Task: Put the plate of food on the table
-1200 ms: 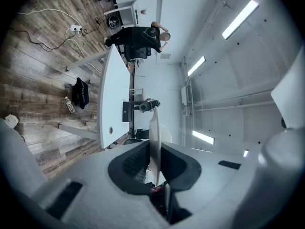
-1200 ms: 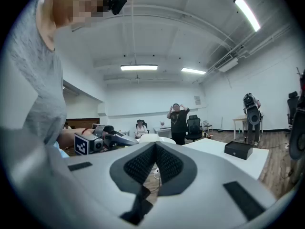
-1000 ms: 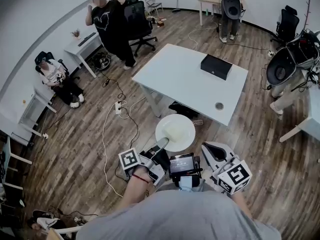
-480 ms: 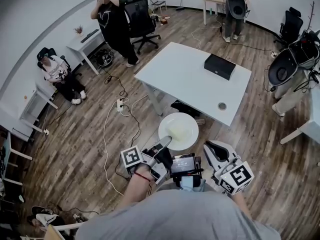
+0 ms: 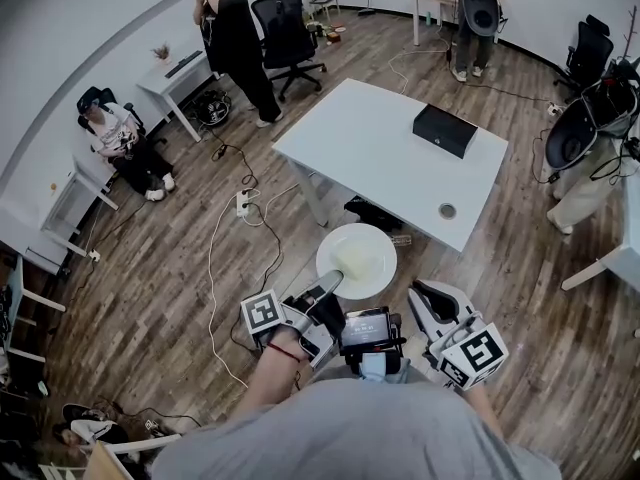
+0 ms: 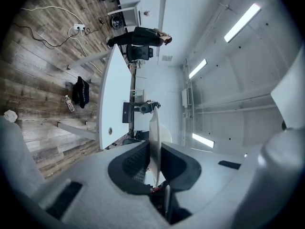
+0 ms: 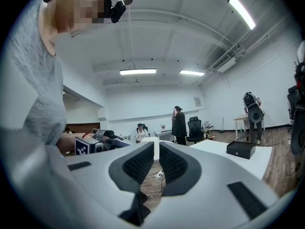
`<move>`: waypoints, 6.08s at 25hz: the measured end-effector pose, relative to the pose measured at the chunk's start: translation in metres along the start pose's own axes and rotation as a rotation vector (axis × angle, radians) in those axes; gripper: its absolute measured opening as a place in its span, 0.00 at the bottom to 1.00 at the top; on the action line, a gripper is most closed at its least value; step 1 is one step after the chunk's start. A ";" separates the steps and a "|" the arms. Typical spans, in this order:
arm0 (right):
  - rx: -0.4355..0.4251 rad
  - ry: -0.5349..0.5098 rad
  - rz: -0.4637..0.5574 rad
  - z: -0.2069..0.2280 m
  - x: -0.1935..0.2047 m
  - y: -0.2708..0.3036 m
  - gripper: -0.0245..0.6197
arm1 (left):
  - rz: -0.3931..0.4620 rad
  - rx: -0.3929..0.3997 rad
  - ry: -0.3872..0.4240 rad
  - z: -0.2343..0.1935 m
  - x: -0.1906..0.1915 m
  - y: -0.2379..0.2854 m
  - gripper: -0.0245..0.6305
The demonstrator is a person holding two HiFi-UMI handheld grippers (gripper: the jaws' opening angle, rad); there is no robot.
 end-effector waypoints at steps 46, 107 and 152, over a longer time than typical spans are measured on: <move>-0.003 -0.009 -0.075 0.087 -0.034 0.343 0.09 | -0.014 0.021 0.014 -0.029 -0.332 0.151 0.10; 0.015 0.019 -0.237 0.243 -0.019 0.491 0.09 | -0.365 -0.041 -0.062 -0.281 -0.485 0.309 0.10; -0.052 0.020 -0.286 0.236 -0.012 0.518 0.09 | -0.421 -0.652 0.369 -0.293 -0.501 0.258 0.12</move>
Point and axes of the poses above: the fingertips, and each gripper's own axes: y forward along the fingers, z to its right, x out of its underside, the point moved 9 cm from there along -y, backward along the fingers, and after that the axes turned 7 degrees about x, right-handed, at the moved point
